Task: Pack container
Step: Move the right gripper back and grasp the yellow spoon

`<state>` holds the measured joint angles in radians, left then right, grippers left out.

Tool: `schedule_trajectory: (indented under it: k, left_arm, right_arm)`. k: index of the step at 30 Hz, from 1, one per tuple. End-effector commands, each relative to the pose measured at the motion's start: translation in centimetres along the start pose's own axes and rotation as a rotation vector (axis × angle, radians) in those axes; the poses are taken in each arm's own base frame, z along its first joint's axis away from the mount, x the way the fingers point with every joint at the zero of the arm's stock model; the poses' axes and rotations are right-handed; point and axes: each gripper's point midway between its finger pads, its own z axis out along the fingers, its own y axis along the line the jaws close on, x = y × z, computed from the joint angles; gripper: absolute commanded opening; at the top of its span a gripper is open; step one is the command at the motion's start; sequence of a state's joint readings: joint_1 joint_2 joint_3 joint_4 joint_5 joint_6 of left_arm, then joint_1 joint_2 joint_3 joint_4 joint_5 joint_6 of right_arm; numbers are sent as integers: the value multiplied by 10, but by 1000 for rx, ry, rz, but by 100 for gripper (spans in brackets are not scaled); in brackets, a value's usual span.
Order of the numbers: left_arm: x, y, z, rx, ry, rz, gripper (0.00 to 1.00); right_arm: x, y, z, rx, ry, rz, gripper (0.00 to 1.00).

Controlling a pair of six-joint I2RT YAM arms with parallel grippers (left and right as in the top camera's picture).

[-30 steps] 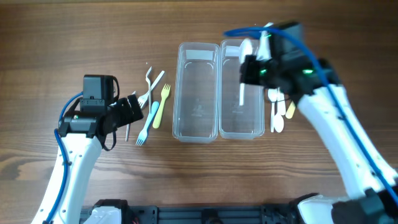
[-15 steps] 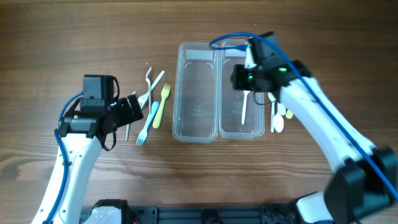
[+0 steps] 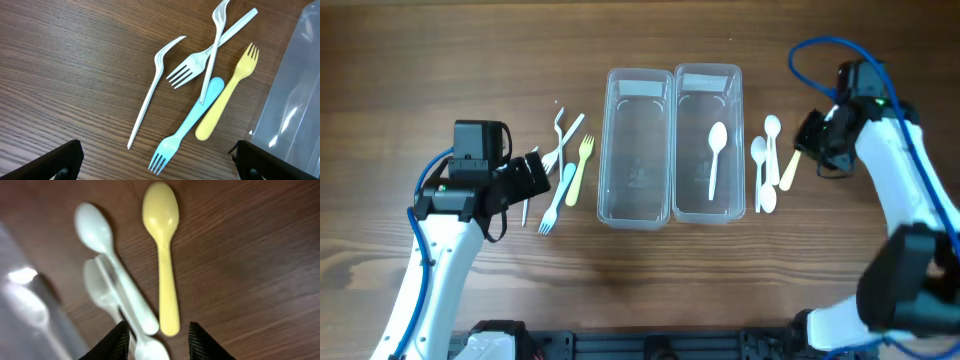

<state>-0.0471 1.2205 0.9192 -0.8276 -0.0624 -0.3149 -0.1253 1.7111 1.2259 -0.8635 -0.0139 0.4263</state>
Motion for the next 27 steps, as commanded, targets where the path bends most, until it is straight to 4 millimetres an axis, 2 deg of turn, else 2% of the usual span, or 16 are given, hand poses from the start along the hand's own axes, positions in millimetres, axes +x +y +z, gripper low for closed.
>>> schedule_trajectory:
  k: [1, 3, 7, 8, 9, 13, 17, 19, 20, 22, 23, 24, 26, 27]
  left_arm:
    - [-7, 2, -3, -12, -18, 13, 100]
    - [-7, 2, -3, -12, -18, 13, 100]
    - [-7, 2, -3, -12, -18, 13, 100]
    - [-7, 2, -3, -12, -18, 13, 100]
    - [-7, 2, -3, -12, -18, 13, 100]
    - [-7, 2, -3, -12, -18, 13, 100]
    - [-7, 2, -3, -12, -18, 13, 100]
    - [-7, 2, -3, -12, -18, 13, 100]
    - [-7, 2, -3, -12, -18, 13, 100]
    - [-7, 2, -3, -12, -18, 13, 100]
    - [-7, 2, -3, -12, -18, 13, 100]
    - [-7, 2, -3, -12, -18, 13, 100]
    - [-7, 2, -3, -12, -18, 13, 100]
    - [-7, 2, -3, -12, -18, 13, 100]
  right_arm:
    - [4, -9, 37, 59, 56, 28, 38]
    - [5, -9, 59, 71, 82, 31, 37]
    - [13, -14, 87, 96, 134, 31, 38]
    - [16, -15, 92, 102, 146, 30, 36]
    - [18, -16, 96, 108, 158, 31, 31]
    - [22, -17, 99, 115, 174, 31, 12]
    - [21, -16, 93, 109, 174, 20, 4]
    - [7, -9, 71, 74, 108, 21, 4]
    - [-6, -3, 46, 40, 34, 20, 4]
    - [-20, 6, 7, -16, -69, 17, 4]
    - [-23, 17, -23, -88, -126, 5, 4]
    - [-21, 31, -46, -178, -152, -14, 4]
    - [0, 78, -98, -436, -160, -104, 4]
    - [10, 91, -113, -492, -168, -143, 4]
